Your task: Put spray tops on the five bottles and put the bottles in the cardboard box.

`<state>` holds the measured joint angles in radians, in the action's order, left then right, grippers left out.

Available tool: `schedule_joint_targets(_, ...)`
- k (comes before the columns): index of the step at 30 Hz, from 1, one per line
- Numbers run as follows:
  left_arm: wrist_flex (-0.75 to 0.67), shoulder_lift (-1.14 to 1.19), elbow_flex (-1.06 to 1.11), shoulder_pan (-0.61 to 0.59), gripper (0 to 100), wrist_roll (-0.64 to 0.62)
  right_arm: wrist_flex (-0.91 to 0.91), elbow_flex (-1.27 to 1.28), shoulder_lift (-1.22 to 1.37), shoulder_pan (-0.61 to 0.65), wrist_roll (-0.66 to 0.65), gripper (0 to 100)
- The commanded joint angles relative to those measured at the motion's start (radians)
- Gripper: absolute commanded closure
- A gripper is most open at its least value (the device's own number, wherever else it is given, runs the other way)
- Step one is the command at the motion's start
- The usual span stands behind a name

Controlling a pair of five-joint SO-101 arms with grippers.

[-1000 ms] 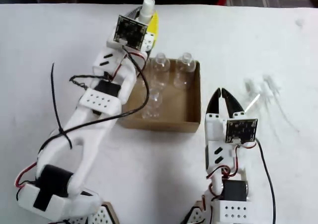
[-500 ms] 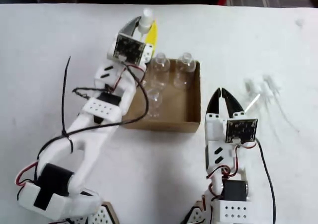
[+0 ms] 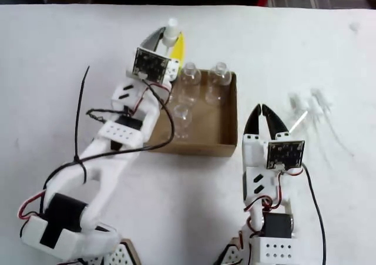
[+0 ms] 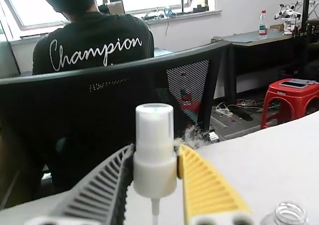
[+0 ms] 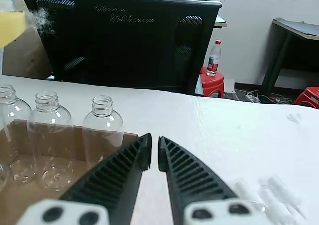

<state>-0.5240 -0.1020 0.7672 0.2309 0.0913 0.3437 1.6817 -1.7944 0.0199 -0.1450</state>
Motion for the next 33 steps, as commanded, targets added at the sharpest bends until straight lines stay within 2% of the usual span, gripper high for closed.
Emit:
schedule_joint_targets(1,-0.020,-0.076,0.040,0.010,98,-0.049,-0.004,0.008,-0.005,-0.005,-0.009,97.7)
schedule_joint_targets(11,-0.018,-0.130,0.109,0.008,98,-0.051,-0.004,0.008,-0.005,-0.005,-0.009,97.7)
schedule_joint_targets(15,-0.017,-0.130,0.110,0.001,98,-0.123,-0.004,0.008,-0.005,-0.005,-0.009,97.7)
schedule_joint_targets(21,0.058,-0.130,0.109,0.001,98,-0.184,-0.004,0.008,-0.005,-0.005,-0.009,97.7)
schedule_joint_targets(29,0.060,-0.130,0.110,-0.001,97,-0.189,-0.004,0.008,-0.005,-0.005,-0.009,97.7)
schedule_joint_targets(33,0.058,-0.136,0.140,-0.001,88,-0.189,-0.004,0.008,-0.005,-0.005,-0.011,97.7)
